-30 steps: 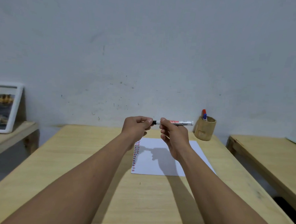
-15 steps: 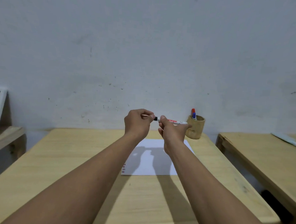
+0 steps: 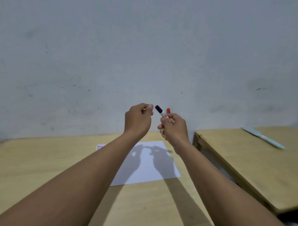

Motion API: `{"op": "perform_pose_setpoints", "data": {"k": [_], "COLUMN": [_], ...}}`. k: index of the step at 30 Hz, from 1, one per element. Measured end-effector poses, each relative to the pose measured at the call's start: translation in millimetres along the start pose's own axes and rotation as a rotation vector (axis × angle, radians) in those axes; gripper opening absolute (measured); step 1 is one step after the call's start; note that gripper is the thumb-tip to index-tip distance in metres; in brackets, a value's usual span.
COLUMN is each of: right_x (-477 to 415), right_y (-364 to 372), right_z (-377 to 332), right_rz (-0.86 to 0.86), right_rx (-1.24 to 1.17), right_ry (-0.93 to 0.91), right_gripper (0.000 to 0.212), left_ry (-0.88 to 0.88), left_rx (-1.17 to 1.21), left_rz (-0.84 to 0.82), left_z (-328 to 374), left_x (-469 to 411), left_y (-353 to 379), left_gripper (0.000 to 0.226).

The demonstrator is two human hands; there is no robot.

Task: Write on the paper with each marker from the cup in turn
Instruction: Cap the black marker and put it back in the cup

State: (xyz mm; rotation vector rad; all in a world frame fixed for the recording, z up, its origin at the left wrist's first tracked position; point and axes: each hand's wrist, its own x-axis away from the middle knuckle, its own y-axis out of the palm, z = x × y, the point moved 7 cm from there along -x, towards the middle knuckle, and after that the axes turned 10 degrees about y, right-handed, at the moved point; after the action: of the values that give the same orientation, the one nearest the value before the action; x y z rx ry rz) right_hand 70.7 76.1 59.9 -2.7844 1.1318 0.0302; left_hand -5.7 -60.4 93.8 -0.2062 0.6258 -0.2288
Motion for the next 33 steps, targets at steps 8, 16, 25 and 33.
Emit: {"op": "perform_pose_setpoints", "data": {"k": [8, 16, 25, 33], "right_x": [-71, -147, -189, -190], "right_y": [-44, -59, -36, -32], "right_z": [-4, -12, 18, 37], "right_rz": [0.098, 0.176, 0.113, 0.122], "right_rx": [0.183, 0.300, 0.495, 0.545], "right_ry": [-0.059, -0.138, -0.080, -0.007], "right_gripper": [0.020, 0.023, 0.022, 0.025], "left_ry": [-0.059, -0.162, -0.129, -0.125], "left_rx": [-0.163, -0.215, -0.085, -0.039], "left_rz": [-0.140, -0.320, -0.315, -0.304], "left_z": [-58, -120, -141, -142], "left_x": [-25, -47, -52, -50], "left_y": [79, 156, 183, 182], "left_gripper": [0.031, 0.097, 0.055, 0.056]}}
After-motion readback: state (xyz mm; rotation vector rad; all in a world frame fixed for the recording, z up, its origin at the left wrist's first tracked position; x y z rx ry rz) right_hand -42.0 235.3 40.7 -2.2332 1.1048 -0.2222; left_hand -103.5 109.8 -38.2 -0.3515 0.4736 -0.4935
